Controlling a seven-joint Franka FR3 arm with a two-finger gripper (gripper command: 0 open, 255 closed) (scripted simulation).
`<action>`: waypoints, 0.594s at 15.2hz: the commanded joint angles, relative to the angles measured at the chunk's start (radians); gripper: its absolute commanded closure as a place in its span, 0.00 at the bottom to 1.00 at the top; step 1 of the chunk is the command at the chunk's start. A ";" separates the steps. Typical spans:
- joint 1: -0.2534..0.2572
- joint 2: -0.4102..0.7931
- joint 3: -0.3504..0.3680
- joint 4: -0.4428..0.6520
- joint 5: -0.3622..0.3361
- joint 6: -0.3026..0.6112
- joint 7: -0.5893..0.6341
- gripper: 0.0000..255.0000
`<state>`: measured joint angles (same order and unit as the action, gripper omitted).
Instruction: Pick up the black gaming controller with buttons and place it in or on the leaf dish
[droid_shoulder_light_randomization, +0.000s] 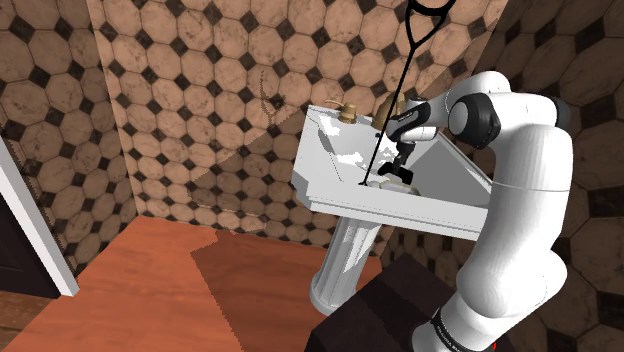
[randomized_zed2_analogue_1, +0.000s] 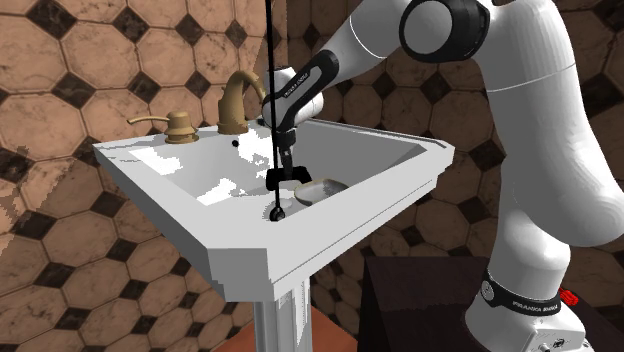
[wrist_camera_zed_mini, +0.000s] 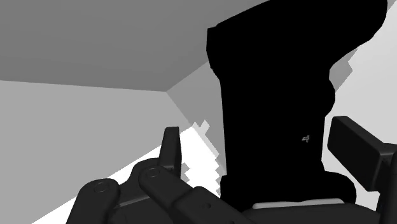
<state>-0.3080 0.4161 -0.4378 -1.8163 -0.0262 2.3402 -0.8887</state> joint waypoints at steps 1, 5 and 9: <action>0.008 0.013 0.010 -0.008 -0.002 0.001 -0.003 0.00; 0.008 0.018 0.008 -0.004 0.002 0.001 -0.006 1.00; 0.005 0.024 0.010 0.020 0.005 -0.016 -0.008 1.00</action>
<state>-0.3111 0.4356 -0.4357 -1.8050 -0.0042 2.3241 -0.8962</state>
